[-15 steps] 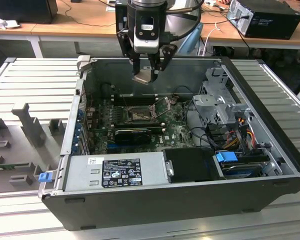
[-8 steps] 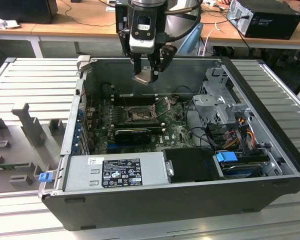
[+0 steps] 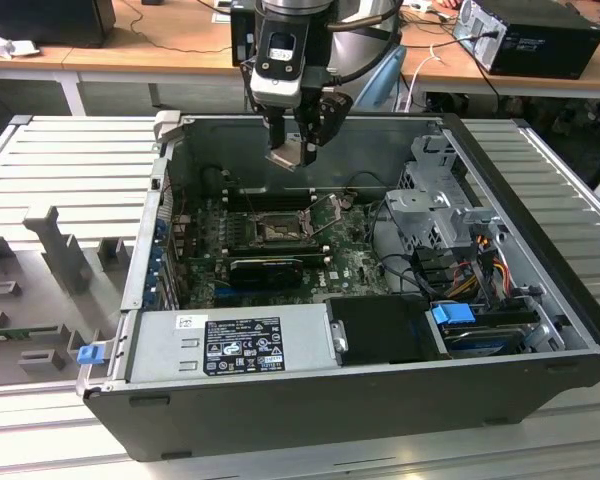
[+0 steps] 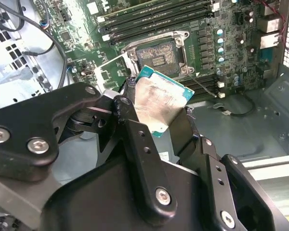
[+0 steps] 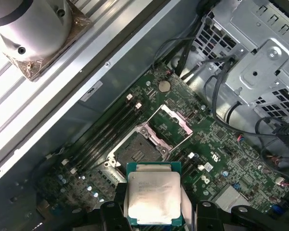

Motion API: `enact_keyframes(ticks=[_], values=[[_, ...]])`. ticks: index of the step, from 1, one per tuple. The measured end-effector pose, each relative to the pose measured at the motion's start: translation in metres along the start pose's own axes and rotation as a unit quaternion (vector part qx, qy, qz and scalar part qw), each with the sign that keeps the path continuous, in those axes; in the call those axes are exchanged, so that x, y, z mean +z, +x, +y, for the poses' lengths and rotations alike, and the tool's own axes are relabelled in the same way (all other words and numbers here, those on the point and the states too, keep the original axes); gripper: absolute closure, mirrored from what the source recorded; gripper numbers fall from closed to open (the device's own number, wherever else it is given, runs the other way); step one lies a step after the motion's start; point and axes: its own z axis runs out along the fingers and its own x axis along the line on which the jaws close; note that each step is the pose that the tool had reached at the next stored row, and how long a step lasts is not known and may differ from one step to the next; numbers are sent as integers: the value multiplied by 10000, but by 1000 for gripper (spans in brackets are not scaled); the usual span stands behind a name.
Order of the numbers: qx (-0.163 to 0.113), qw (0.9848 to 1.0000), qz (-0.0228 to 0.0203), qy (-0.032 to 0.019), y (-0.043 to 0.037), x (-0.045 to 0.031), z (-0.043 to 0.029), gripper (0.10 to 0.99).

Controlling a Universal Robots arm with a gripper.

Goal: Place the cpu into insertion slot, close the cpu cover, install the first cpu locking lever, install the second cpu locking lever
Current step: 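Place the cpu into insertion slot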

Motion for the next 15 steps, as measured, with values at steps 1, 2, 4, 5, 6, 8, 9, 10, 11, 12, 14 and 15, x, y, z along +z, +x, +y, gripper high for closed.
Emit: enact_keyframes(ticks=[1, 2, 4, 5, 6, 8, 9, 10, 11, 12, 14, 15], values=[[30, 10000, -3, 0, 0, 1, 0, 561], [67, 10000, -6, -1, 0, 1, 0, 561], [213, 9998, -19, -4, 0, 4, 0, 561], [257, 9997, -23, -5, 0, 5, 0, 561], [323, 9995, -29, -7, 0, 7, 0, 561], [501, 9987, -44, -10, 0, 11, -1, 561], [594, 9982, -52, -12, 0, 13, -1, 561], [678, 9977, -60, -13, 0, 14, -1, 561], [824, 9966, -73, -16, 0, 18, -1, 561], [921, 9957, -81, -18, -1, 20, -1, 561], [1110, 9938, -98, -21, 0, 26, -2, 561], [1182, 9929, -104, -23, -1, 29, -2, 561]])
